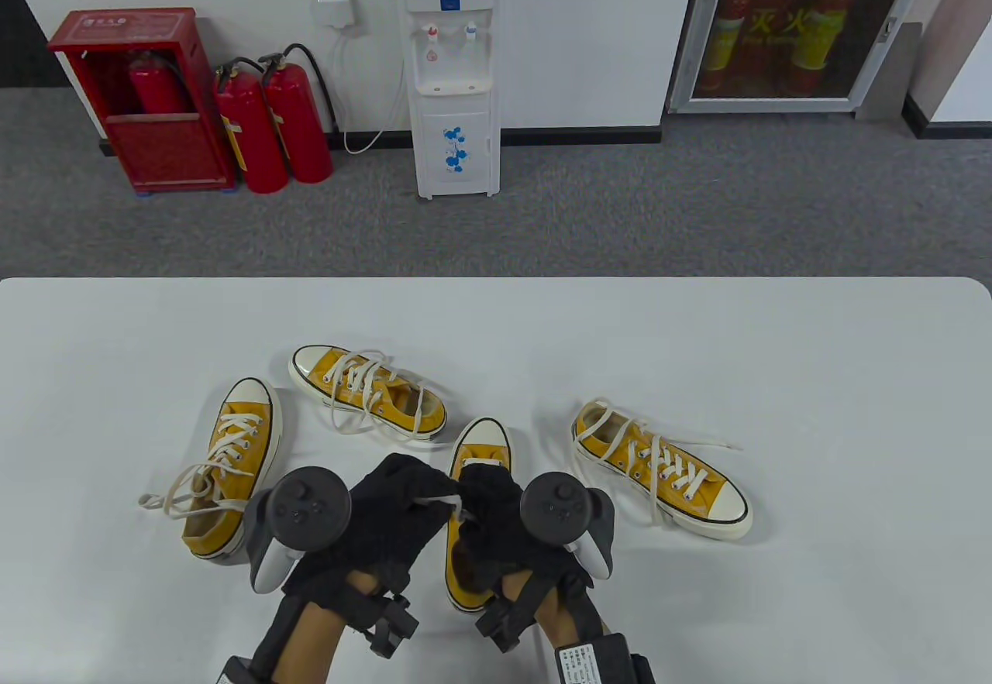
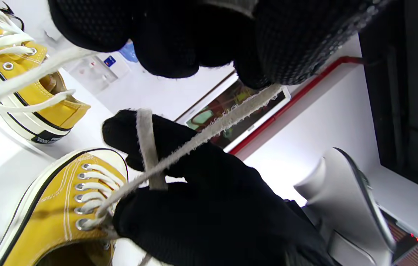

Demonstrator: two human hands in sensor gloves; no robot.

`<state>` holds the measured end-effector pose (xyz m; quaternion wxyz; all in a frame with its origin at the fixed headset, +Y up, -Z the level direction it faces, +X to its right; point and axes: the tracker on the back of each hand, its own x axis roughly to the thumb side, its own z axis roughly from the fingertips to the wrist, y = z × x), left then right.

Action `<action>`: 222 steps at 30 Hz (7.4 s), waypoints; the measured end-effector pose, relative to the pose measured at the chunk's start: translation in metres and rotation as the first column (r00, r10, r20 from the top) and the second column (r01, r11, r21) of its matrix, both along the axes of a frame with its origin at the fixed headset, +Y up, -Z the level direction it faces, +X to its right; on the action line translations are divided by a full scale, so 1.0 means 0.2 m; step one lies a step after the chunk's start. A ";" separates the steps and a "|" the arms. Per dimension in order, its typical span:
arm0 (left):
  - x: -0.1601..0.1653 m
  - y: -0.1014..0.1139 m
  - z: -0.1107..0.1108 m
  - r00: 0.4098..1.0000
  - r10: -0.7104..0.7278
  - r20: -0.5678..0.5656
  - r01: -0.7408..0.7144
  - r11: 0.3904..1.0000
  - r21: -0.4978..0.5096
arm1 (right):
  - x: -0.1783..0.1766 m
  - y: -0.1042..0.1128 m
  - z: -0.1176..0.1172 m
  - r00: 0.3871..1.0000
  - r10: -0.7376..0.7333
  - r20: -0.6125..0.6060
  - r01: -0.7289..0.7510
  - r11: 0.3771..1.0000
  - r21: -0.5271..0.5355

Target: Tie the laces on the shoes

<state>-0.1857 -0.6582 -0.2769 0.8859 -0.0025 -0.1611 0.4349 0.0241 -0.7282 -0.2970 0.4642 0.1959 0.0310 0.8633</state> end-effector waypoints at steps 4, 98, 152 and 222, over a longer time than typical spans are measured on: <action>-0.03 -0.06 -0.04 0.998 0.006 -0.069 -0.007 1.000 -0.007 | -0.01 0.00 0.02 0.999 0.035 -0.026 -0.035 0.999 0.021; -0.08 -0.42 -0.05 0.966 -0.064 -0.250 0.033 0.991 -0.127 | 0.21 -0.10 -0.02 0.962 -0.269 0.054 0.275 0.938 -0.211; -0.19 -0.42 -0.07 0.932 -0.100 -0.350 0.057 0.990 -0.130 | 0.42 -0.06 -0.04 0.962 -0.134 0.239 0.151 0.987 -0.056; -0.16 -0.46 0.05 0.782 -0.614 -0.107 0.609 0.789 -0.078 | 0.14 -0.22 0.02 0.908 0.391 0.152 -0.361 0.913 -0.192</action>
